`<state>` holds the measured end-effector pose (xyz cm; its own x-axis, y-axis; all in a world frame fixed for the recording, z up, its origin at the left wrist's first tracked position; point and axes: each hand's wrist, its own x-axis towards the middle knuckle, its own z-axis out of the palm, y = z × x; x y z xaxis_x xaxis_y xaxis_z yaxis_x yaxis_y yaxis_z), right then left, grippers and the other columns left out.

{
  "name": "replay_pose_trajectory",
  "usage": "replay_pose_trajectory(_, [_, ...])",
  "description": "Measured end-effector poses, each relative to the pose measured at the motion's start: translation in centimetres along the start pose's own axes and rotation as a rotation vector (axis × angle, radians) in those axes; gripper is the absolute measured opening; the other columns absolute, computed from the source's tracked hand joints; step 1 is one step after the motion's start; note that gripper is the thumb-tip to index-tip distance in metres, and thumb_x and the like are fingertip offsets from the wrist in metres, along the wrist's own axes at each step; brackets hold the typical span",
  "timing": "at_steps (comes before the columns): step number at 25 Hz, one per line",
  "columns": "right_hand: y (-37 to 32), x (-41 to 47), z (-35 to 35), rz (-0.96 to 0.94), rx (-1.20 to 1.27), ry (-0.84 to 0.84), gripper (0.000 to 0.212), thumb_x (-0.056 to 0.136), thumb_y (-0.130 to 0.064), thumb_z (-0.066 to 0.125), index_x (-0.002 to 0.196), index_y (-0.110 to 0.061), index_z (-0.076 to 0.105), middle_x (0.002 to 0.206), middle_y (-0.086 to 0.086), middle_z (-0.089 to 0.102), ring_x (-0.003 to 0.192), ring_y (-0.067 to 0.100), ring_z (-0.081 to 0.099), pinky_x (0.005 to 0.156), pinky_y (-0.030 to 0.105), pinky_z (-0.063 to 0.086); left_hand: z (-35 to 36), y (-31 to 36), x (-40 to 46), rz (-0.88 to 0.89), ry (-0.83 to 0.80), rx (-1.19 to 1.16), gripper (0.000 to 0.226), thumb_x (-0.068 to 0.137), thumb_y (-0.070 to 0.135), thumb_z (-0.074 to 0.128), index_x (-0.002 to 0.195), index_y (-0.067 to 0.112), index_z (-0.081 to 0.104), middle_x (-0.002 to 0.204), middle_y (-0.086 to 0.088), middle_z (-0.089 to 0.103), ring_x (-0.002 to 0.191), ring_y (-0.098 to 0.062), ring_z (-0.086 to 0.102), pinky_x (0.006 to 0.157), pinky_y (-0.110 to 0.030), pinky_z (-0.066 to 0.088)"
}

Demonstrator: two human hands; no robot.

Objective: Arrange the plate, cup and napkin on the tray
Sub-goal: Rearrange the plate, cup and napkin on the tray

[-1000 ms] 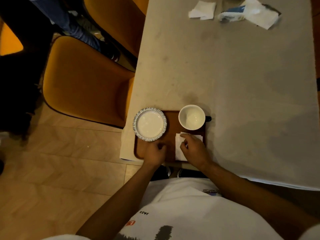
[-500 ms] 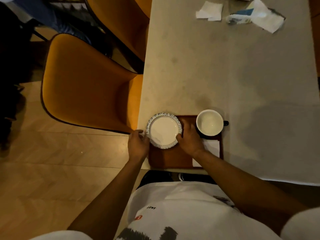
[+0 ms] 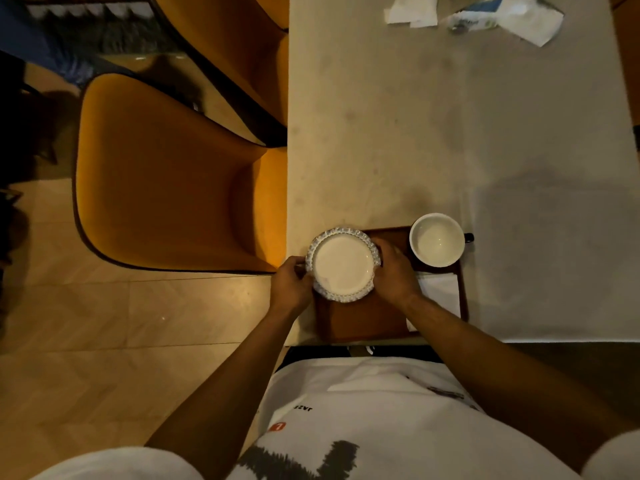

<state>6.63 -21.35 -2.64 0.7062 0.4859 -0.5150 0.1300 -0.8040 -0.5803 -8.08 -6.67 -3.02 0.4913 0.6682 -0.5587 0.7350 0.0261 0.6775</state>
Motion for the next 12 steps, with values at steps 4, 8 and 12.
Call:
replay_pose_trajectory(4, [0.1, 0.0, -0.5, -0.006, 0.013, -0.023, 0.058, 0.082, 0.006, 0.055, 0.135, -0.019, 0.048, 0.133, 0.008, 0.057, 0.119, 0.027, 0.055, 0.095, 0.037, 0.049, -0.1, -0.4, 0.1, 0.003, -0.024, -0.003, 0.026, 0.090, 0.007, 0.065, 0.116, 0.008, 0.064, 0.103, -0.010, 0.072, 0.091, -0.022, 0.066, 0.066, -0.023, 0.047])
replay_pose_trajectory(8, [0.5, -0.4, -0.3, -0.012, 0.004, -0.045, 0.057, 0.083, 0.006, 0.057, 0.134, -0.019, 0.048, 0.131, 0.007, 0.058, 0.118, 0.025, 0.056, 0.092, 0.034, 0.050, 0.1, -0.6, -0.7, -0.003, -0.024, -0.005, 0.026, 0.091, 0.007, 0.064, 0.117, 0.009, 0.063, 0.106, -0.010, 0.071, 0.091, -0.021, 0.065, 0.073, -0.029, 0.050])
replay_pose_trajectory(12, [1.1, -1.1, -0.4, -0.016, -0.020, -0.095, 0.053, 0.083, 0.006, 0.058, 0.129, -0.018, 0.048, 0.128, 0.007, 0.059, 0.115, 0.025, 0.057, 0.090, 0.035, 0.051, 0.3, -1.5, -2.1, -0.021, -0.020, 0.001, 0.027, 0.091, 0.010, 0.064, 0.118, 0.011, 0.063, 0.108, -0.009, 0.072, 0.092, -0.018, 0.064, 0.075, -0.028, 0.048])
